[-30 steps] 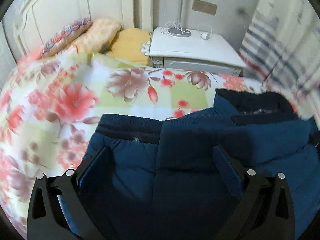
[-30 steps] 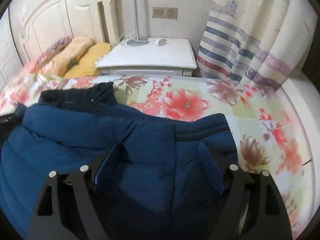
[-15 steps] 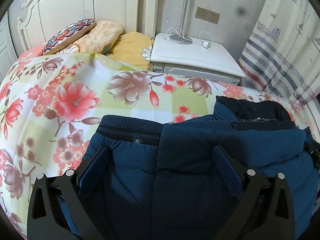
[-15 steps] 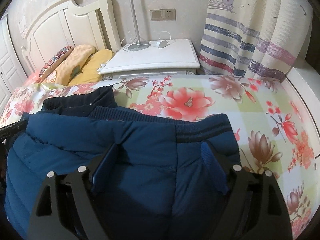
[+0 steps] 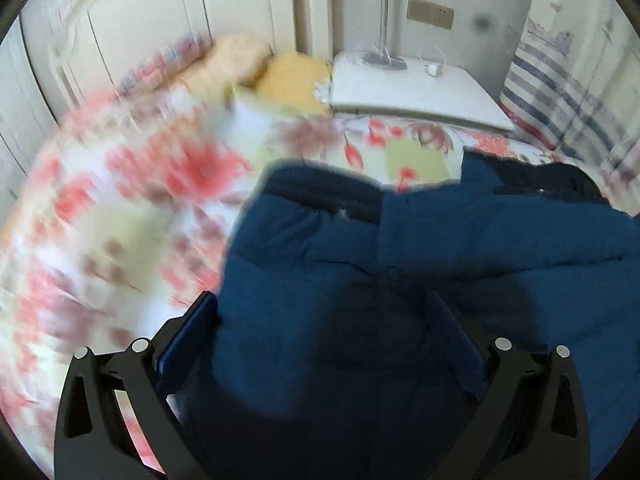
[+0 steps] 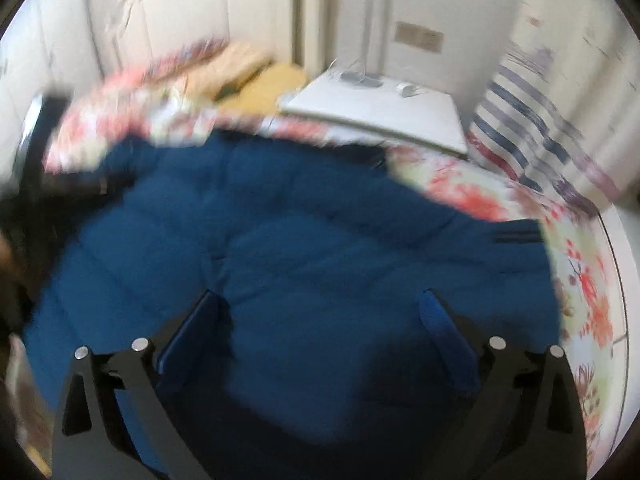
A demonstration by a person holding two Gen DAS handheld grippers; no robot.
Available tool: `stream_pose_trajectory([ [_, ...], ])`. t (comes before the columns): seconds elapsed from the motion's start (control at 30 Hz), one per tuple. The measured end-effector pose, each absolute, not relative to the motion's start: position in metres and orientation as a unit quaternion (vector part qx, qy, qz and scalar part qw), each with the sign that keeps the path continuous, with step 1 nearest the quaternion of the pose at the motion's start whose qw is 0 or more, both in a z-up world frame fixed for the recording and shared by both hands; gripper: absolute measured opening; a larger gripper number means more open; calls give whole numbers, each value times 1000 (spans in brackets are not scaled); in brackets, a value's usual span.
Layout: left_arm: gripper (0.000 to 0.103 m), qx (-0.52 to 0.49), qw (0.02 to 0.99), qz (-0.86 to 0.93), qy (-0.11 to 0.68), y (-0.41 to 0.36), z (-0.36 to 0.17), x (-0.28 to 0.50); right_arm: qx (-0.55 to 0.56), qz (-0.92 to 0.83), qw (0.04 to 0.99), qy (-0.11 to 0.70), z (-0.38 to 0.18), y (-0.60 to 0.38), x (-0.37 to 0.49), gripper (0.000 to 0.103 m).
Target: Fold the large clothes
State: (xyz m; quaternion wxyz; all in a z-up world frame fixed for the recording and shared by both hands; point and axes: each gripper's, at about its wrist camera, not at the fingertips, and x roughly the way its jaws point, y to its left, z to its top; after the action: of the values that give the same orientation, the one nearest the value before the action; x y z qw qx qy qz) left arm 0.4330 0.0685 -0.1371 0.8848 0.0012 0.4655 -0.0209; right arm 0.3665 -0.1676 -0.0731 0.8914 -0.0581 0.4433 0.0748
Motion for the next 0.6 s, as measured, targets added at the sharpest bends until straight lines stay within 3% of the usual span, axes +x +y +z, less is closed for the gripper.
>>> stream_pose_trajectory([
  [0.23, 98, 25, 903, 7, 428, 61, -119, 419, -2, 80, 893, 442, -77, -186, 366, 100],
  [0.3, 98, 2, 923, -40, 383, 44, -92, 395, -9, 72, 904, 422, -64, -184, 358, 97],
  [0.4, 98, 24, 923, -99, 371, -1, -79, 377, -18, 70, 911, 407, -57, -177, 354, 84],
  [0.53, 99, 110, 898, -121, 409, -58, -123, 381, -55, 62, 905, 418, -77, -162, 358, 85],
  [0.6, 99, 88, 902, -122, 406, -53, -128, 382, -44, 62, 900, 428, -77, -166, 359, 85],
])
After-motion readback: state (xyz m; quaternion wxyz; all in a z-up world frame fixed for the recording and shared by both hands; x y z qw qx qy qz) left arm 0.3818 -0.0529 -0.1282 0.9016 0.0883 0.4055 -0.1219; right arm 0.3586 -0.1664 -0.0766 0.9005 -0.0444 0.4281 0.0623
